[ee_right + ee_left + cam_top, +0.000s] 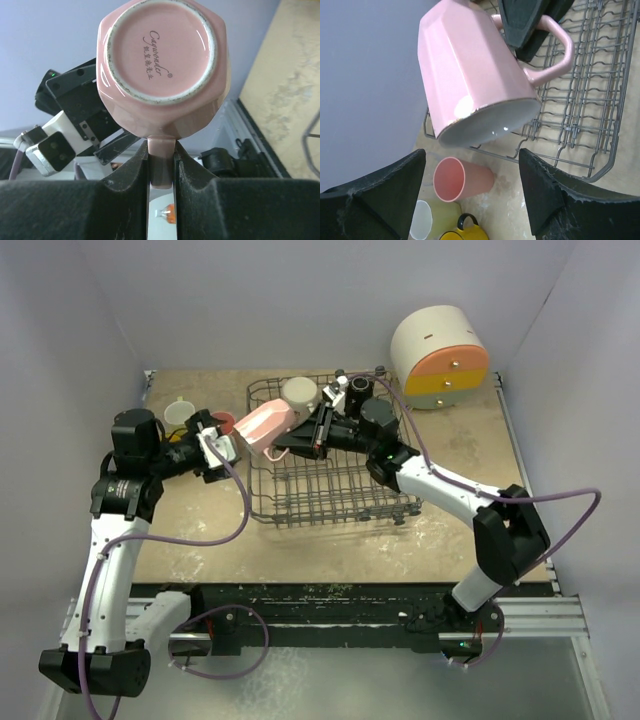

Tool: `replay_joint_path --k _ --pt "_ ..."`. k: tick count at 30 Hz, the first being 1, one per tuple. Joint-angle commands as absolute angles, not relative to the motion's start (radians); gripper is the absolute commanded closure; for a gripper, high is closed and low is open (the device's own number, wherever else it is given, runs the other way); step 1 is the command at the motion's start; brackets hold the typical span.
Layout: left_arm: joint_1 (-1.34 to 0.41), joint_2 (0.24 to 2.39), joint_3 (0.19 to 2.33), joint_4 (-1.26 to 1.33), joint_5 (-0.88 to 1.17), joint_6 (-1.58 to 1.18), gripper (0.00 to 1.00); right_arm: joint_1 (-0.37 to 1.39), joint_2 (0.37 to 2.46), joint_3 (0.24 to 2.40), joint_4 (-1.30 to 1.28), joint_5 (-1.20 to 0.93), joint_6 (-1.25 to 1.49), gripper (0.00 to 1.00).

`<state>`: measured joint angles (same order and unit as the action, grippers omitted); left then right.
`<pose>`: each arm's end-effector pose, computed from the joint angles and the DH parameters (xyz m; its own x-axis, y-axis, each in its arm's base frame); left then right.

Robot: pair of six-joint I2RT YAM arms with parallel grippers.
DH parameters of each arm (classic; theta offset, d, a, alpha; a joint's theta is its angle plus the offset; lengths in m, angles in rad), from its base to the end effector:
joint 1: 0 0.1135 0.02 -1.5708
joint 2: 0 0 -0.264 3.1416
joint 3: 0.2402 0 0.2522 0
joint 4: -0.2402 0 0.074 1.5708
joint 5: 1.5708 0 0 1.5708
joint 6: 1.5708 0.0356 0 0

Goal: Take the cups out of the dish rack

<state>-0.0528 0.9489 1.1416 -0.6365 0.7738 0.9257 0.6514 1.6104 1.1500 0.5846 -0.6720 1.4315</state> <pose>0.1834 -0.0346 0.3912 0.2760 0.5577 -0.7828 0.7443 0.3913 0.5412 0.2869 0.2466 0.3348 -0.9427 0.2558 -0.2141 -0.2316 -0.0400 0.9720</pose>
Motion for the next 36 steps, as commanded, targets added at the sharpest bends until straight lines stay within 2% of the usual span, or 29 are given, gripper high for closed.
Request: replay_joint_path --k 1,6,11,19,20,22,24,27,31,33,34,36 --pt "-0.054 0.948 1.173 -0.557 0.852 0.838 0.24 0.685 1.596 1.158 0.932 -0.713 1.592 1.00" --pt "-0.055 0.957 1.216 -0.519 0.876 0.760 0.32 0.697 1.612 1.155 1.046 -0.724 1.676 1.00" --pt "-0.055 0.949 1.209 -0.428 0.851 0.709 0.48 0.722 1.619 1.173 1.114 -0.723 1.724 1.00" --pt "-0.055 0.952 1.211 -0.356 0.861 0.618 0.68 0.767 1.624 1.194 1.132 -0.701 1.753 1.00" --pt "-0.055 0.953 1.211 -0.357 0.861 0.615 0.72 0.771 1.624 1.192 1.135 -0.698 1.754 1.00" --pt "-0.055 0.951 1.208 -0.351 0.855 0.604 0.87 0.777 1.627 1.190 1.143 -0.696 1.756 1.00" --pt "-0.055 0.947 1.200 -0.342 0.843 0.595 0.99 0.777 1.629 1.189 1.149 -0.700 1.755 0.90" --pt "-0.055 0.948 1.201 -0.376 0.832 0.616 1.00 0.765 1.621 1.188 1.095 -0.746 1.716 0.72" --pt "-0.055 1.012 1.247 -0.501 0.735 0.668 1.00 0.698 1.563 1.162 0.896 -0.734 1.553 0.31" --pt "-0.056 1.060 1.271 -0.559 0.617 0.671 1.00 0.659 1.517 1.159 0.722 -0.709 1.428 0.08" --pt "-0.055 1.083 1.280 -0.602 0.541 0.677 1.00 0.640 1.486 1.165 0.616 -0.682 1.356 0.01" --pt "-0.055 1.122 1.293 -0.661 0.436 0.704 1.00 0.600 1.445 1.191 0.392 -0.627 1.204 0.00"
